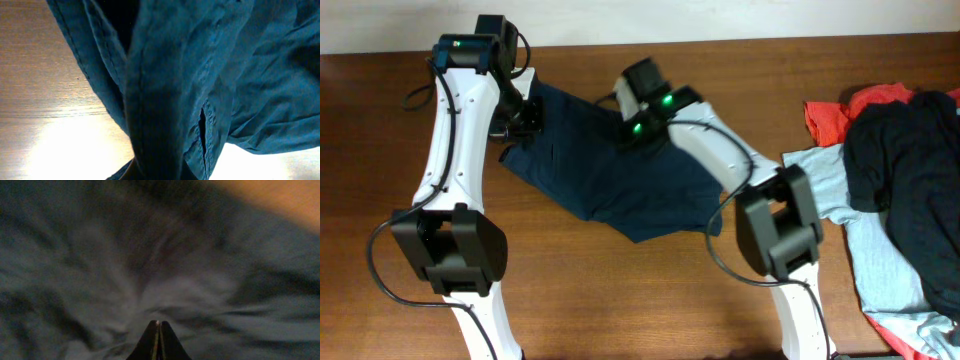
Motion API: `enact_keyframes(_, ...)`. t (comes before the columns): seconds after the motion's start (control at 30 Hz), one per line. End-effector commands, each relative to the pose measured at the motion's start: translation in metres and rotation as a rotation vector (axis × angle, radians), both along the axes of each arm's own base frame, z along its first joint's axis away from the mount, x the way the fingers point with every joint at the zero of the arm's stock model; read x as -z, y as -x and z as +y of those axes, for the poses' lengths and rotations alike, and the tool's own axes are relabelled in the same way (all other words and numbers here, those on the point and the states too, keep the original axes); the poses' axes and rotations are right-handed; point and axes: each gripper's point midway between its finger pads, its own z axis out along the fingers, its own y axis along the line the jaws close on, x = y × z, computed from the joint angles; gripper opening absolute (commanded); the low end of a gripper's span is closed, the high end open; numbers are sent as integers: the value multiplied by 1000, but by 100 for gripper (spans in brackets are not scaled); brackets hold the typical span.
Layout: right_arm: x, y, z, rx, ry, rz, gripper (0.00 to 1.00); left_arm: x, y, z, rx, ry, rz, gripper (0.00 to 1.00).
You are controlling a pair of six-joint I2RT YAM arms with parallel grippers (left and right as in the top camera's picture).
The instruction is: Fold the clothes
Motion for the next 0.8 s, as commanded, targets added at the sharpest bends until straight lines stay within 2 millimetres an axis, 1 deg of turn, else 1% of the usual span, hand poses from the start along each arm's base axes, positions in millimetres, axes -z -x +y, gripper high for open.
enact_keyframes(0.0, -15, -17, -17, 53, -18, -27, 5, -22, 0, -8, 21, 25, -59, 0)
enact_keyframes(0.07, -7, -18, -14, 44, -39, -12, 5, -22, 0, -11, 28, 25, -59, 0)
enact_keyframes(0.13, 2, -15, -2, 14, -76, 6, 4, -22, 1, -14, 35, 26, -59, 0)
enact_keyframes(0.27, 21, -4, 23, -40, -116, 41, 4, -22, 0, -20, 48, 26, -63, 0)
enact_keyframes(0.37, 32, 5, 37, -66, -105, 53, 4, -22, 1, -23, 54, 26, -63, 0)
enact_keyframes(0.4, 39, 9, 41, -73, -92, 61, 4, -22, 1, -23, 55, 26, -62, 0)
enact_keyframes(0.53, 57, 19, 52, -88, -38, 60, 4, -22, 2, -23, 52, 26, -59, 0)
enact_keyframes(0.63, 71, 21, 61, -97, -12, 40, 4, -22, 3, -23, 52, 26, -54, 0)
enact_keyframes(0.7, 75, 19, 64, -98, -7, 23, 4, -22, 4, -23, 52, 25, -49, 0)
enact_keyframes(0.77, 72, 17, 65, -101, -13, 12, 4, -22, 5, -23, 52, 25, -44, 0)
